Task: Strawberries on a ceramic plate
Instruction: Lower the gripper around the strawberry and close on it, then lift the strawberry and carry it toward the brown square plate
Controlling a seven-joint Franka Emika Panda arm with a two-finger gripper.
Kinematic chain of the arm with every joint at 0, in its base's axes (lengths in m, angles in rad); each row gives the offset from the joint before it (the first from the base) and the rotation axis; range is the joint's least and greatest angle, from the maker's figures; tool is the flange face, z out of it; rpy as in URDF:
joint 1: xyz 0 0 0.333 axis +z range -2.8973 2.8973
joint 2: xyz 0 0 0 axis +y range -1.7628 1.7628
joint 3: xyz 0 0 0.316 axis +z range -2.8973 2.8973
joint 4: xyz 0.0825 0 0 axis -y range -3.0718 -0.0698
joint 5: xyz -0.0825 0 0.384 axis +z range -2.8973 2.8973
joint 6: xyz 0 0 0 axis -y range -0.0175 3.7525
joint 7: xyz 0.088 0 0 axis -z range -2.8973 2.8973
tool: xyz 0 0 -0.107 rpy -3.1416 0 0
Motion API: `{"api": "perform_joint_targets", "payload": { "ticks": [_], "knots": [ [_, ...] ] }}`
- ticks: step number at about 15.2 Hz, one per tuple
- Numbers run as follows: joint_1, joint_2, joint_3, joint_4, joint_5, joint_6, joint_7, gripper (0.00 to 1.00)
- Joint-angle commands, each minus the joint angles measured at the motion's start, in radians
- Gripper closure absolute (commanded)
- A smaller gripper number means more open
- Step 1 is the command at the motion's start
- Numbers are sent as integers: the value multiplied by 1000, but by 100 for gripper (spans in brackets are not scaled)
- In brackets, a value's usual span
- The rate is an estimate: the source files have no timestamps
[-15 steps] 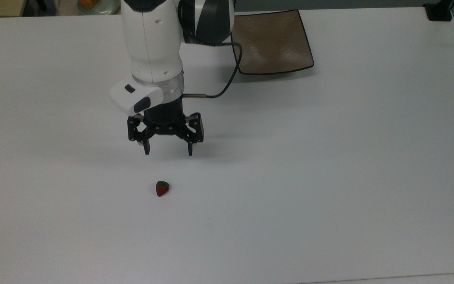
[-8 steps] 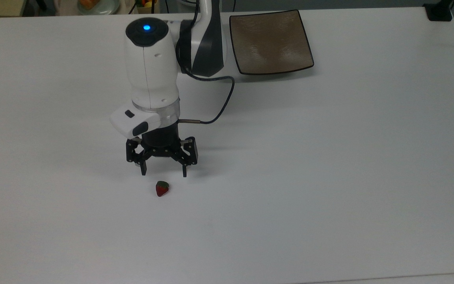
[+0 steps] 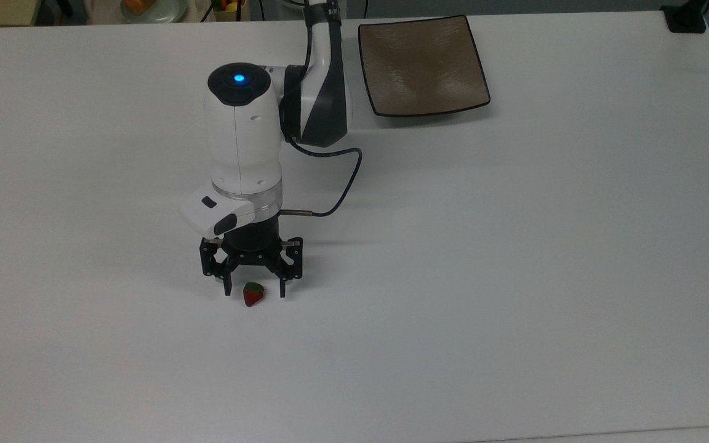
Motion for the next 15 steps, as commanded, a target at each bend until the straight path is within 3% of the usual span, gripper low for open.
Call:
{"api": "perform_joint_targets", "payload": {
  "ticks": [1,3,5,10,15],
  "knots": [
    [9,18,-16,21,-25,25,-23,73],
    [9,18,-16,20,-45,25,-21,86],
    [9,14,-16,17,-47,23,-21,91],
    [8,-61,-14,-14,-44,-7,-21,91],
    [12,-207,-13,-25,-37,-280,-20,91]
  ]
}}
